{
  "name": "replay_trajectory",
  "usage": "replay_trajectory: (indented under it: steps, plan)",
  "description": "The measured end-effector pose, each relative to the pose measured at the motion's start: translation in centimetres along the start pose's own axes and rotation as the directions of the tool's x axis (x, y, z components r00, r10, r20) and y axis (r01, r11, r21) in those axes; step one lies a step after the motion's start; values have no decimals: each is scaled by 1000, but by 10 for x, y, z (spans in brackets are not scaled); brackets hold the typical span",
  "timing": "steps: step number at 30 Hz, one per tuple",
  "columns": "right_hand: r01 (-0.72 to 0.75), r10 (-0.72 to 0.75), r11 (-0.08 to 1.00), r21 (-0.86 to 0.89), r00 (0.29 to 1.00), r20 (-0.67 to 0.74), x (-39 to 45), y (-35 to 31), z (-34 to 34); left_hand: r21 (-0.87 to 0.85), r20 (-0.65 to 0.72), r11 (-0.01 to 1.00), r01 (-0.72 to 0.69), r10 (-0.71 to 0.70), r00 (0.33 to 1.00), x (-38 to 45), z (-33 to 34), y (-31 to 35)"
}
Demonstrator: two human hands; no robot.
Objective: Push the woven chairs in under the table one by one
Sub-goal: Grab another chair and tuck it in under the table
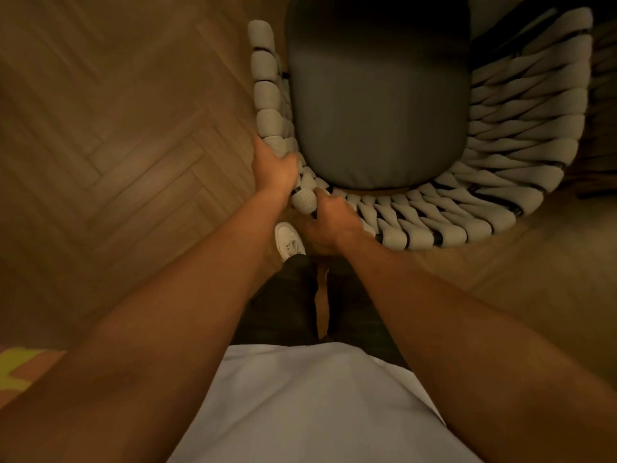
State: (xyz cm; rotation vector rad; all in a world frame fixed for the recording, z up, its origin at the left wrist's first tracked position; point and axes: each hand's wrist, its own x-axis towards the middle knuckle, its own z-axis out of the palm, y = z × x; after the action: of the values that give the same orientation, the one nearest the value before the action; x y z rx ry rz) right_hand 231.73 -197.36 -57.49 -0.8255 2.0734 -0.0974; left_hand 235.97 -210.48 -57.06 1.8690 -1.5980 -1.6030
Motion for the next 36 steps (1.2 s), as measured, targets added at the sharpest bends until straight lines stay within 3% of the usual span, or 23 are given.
replay_trajectory:
  steps: [13,21,25,28,31,36]
  plan:
    - [0,3,997,83,999,-35,19,-15,-42,36,67,988,-149,146,987,38,10,41]
    - [-17,19,991,133,1000,-13,47,-41,-49,126,125,978,-167,151,980,78,5,51]
    - [4,-2,991,133,1000,-16,41,-42,-52,153,156,949,-276,253,955,77,1,42]
    - [76,-78,991,107,997,11,31,-31,-60,270,164,875,-402,369,915,56,-3,29]
    - [125,-131,989,79,988,78,15,-2,-69,427,202,700,-572,543,815,17,-6,8]
    - [36,-24,996,-83,990,140,-10,68,-82,566,429,437,-699,567,703,-41,6,-26]
